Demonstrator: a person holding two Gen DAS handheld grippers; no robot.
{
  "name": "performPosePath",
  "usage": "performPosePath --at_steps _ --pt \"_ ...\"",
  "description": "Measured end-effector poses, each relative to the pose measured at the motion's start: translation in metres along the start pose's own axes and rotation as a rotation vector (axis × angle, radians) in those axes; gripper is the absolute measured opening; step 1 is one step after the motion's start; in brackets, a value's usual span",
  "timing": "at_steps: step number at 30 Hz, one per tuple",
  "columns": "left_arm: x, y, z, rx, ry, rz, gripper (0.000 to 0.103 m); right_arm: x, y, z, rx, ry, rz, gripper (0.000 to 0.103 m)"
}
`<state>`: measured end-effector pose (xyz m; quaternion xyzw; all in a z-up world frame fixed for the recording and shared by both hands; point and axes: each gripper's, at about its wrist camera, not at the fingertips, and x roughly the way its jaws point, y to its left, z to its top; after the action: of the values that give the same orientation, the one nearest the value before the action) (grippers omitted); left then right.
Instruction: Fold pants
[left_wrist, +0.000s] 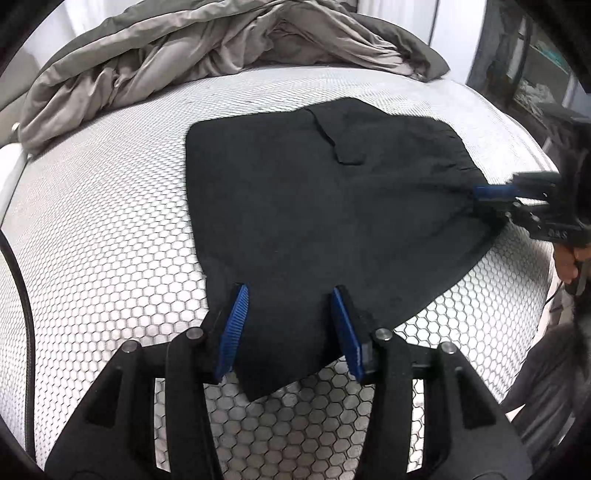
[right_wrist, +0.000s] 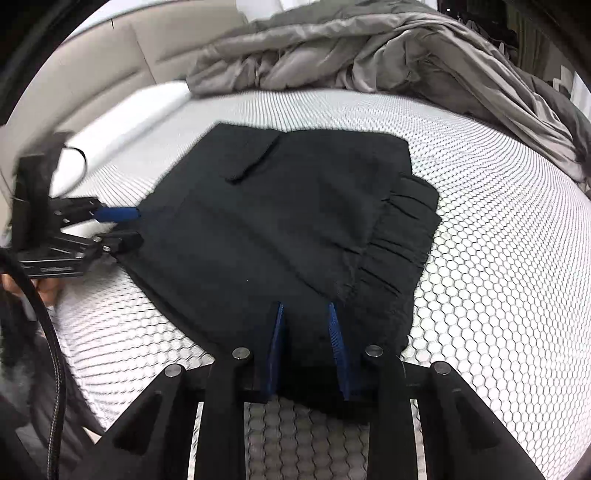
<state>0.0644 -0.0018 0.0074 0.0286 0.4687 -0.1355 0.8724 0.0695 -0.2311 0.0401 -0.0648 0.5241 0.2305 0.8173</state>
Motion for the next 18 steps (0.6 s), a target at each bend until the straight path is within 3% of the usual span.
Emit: performPosePath --at_steps 4,6,10,13,16,18 --pt "-0.007 0.01 0.019 -0.081 -0.109 -0.018 0.044 -0.01 0.008 0.013 0.029 -0.118 0.015 0.037" --pt "0.008 0.003 0.033 -0.096 -0.095 -0.038 0.044 0.0 0.019 0.027 0.057 -0.146 0.008 0.038" --pt "0.037 -0.009 0.042 -0.035 -0.04 -0.002 0.045 0.043 0.039 0.049 0.04 -0.066 0.005 0.039" --pt "0.036 0.005 0.036 -0.037 -0.017 -0.007 0.045 0.058 0.045 0.049 -0.07 -0.019 -0.085 0.039" --pt "0.027 0.019 0.029 -0.056 0.001 0.018 0.045 0.045 0.016 0.04 -0.025 -0.014 -0.232 0.034" --pt "0.022 0.023 0.031 -0.069 -0.008 0.031 0.045 0.035 0.005 0.036 0.013 -0.016 -0.175 0.035"
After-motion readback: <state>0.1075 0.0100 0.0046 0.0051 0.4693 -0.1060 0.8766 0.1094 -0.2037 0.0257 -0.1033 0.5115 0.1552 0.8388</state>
